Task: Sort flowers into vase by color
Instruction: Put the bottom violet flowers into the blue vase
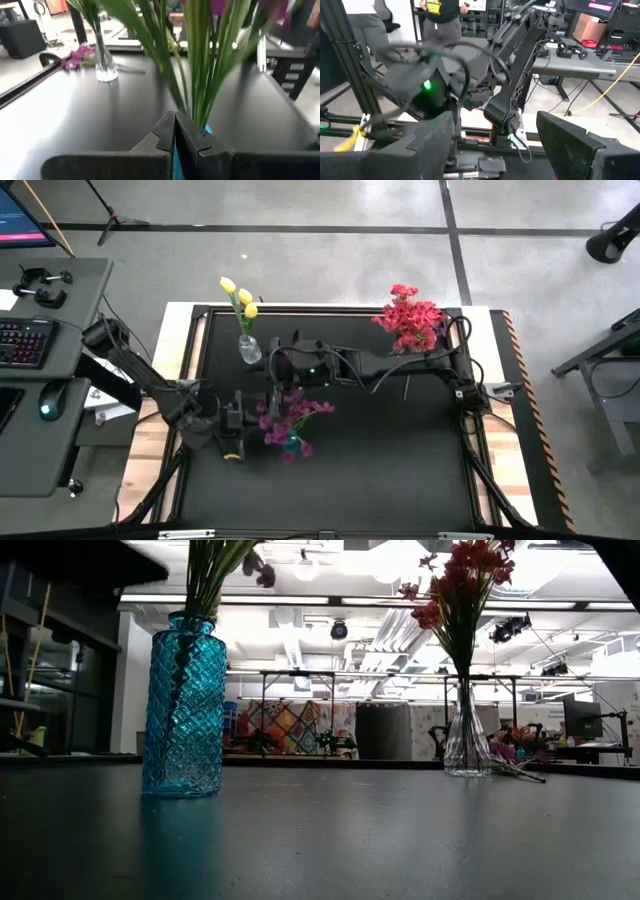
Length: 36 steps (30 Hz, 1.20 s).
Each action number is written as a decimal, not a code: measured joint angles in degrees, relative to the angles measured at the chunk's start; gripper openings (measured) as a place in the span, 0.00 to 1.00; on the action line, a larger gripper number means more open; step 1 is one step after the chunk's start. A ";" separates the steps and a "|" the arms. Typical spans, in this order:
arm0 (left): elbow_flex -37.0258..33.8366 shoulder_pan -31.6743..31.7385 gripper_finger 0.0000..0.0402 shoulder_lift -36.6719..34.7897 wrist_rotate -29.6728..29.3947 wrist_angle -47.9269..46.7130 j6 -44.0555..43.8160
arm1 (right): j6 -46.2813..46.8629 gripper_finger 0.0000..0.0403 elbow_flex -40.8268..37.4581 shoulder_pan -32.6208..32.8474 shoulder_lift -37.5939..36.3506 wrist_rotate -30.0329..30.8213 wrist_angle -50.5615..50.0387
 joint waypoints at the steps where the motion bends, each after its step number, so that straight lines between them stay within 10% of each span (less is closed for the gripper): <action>1: 0.58 0.28 0.00 -0.34 0.01 0.02 0.08 | 0.00 0.68 0.00 0.00 0.00 0.00 -0.05; 21: 1.41 2.28 0.66 -7.41 16.83 -5.64 -9.34 | 0.02 0.68 0.00 0.00 0.00 -0.04 -0.40; 36: 1.39 9.46 0.70 2.45 18.57 3.19 -5.34 | 0.02 0.68 0.00 0.00 0.00 0.50 -0.40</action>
